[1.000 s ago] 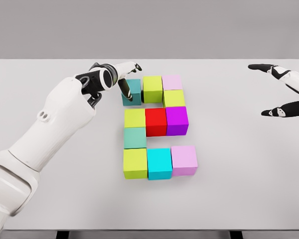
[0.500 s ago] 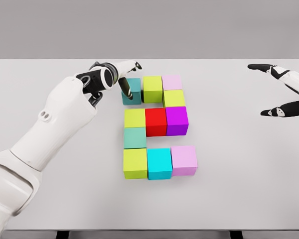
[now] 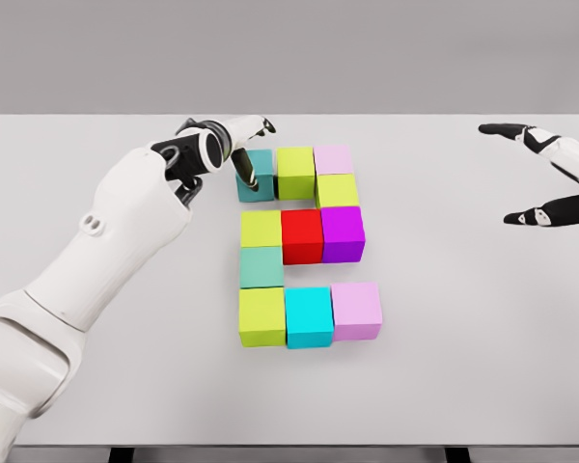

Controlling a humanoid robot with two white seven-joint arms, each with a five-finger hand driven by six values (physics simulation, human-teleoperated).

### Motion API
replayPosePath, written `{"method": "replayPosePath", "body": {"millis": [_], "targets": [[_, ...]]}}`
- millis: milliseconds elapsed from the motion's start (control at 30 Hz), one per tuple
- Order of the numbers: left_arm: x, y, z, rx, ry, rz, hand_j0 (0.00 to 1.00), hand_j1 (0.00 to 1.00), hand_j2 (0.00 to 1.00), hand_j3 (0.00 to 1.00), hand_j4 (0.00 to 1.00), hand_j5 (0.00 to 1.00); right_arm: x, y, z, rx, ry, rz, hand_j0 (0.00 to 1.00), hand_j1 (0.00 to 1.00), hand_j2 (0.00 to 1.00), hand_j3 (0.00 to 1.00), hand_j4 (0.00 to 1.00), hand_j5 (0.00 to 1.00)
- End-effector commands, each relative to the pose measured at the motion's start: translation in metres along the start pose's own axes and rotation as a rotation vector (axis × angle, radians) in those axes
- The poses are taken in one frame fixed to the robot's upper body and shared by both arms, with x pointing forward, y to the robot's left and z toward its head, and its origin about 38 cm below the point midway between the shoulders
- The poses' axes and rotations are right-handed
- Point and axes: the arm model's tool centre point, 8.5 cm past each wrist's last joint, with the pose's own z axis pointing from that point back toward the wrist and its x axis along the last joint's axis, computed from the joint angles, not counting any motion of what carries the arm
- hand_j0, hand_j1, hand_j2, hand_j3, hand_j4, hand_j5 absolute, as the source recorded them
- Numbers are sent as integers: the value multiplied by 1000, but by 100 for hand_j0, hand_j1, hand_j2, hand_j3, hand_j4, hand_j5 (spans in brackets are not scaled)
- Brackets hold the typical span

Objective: Assemble the squares on the desktop into the number 2

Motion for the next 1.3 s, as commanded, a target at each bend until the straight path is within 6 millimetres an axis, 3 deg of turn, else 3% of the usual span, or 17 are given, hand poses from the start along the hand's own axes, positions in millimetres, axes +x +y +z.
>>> {"method": "replayPosePath", "body": {"millis": [0, 1267], "targets": [[2, -1, -1, 3, 1, -6, 94, 94, 94, 94, 94, 94, 0, -1, 0, -4, -2, -5, 100, 100, 100, 100, 100, 100], [7, -7, 6, 11, -33, -15, 94, 94, 94, 94, 94, 94, 0, 0, 0, -5, -2, -7, 100, 100, 100, 100, 100, 100]]}}
